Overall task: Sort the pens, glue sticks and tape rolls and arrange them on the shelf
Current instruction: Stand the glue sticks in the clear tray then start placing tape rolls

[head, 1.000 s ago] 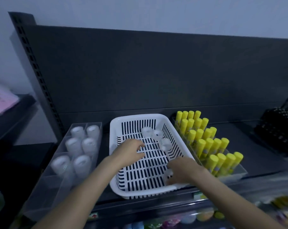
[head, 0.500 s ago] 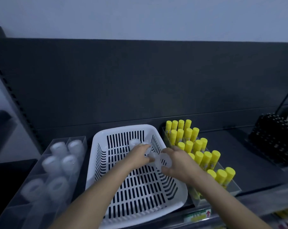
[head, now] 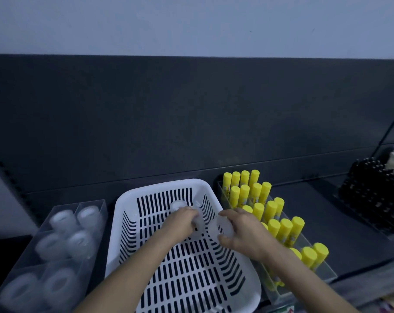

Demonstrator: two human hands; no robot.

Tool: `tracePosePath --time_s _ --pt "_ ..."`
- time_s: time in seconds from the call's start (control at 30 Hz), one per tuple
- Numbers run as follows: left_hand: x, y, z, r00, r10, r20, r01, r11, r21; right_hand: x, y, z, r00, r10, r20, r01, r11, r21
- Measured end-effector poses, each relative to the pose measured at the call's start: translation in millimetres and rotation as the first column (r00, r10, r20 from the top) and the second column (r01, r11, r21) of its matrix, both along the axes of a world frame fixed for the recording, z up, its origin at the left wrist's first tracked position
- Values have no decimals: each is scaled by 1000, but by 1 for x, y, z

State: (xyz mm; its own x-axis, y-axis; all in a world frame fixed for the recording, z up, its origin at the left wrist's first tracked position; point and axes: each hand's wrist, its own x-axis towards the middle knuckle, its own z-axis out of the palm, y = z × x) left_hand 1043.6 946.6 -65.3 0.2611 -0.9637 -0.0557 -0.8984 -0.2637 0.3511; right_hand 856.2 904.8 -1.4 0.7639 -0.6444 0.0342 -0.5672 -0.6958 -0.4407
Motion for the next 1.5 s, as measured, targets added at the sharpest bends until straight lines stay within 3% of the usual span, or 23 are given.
tracePosePath --time_s 0.23,0.47,0.77,1.0,1.1,1.2,1.37,1.5 --pt "6 44 8 995 63 -80 -64 998 -14 5 2 -1 997 42 60 -44 999 23" --pt "9 108 41 972 224 -76 -234 955 -185 27 22 -6 978 176 114 -181 983 36" --pt "24 210 87 860 461 -216 -510 768 -388 68 73 0 929 333 162 -347 935 67" --pt "52 310 84 764 572 -300 -645 655 -394 119 148 9 881 429 199 -452 888 82" --pt "63 349 76 744 589 -316 -668 629 -398 140 187 11 837 536 110 -544 836 70" --pt "70 376 68 748 571 -337 -663 630 -405 158 220 7 785 612 -91 -609 791 61" --pt "78 390 54 785 507 -356 -617 691 -376 177 252 -8 736 501 -455 -576 817 -33" --pt "80 389 48 813 412 -411 -565 729 -386 176 254 -14 740 454 -495 -554 830 -67"
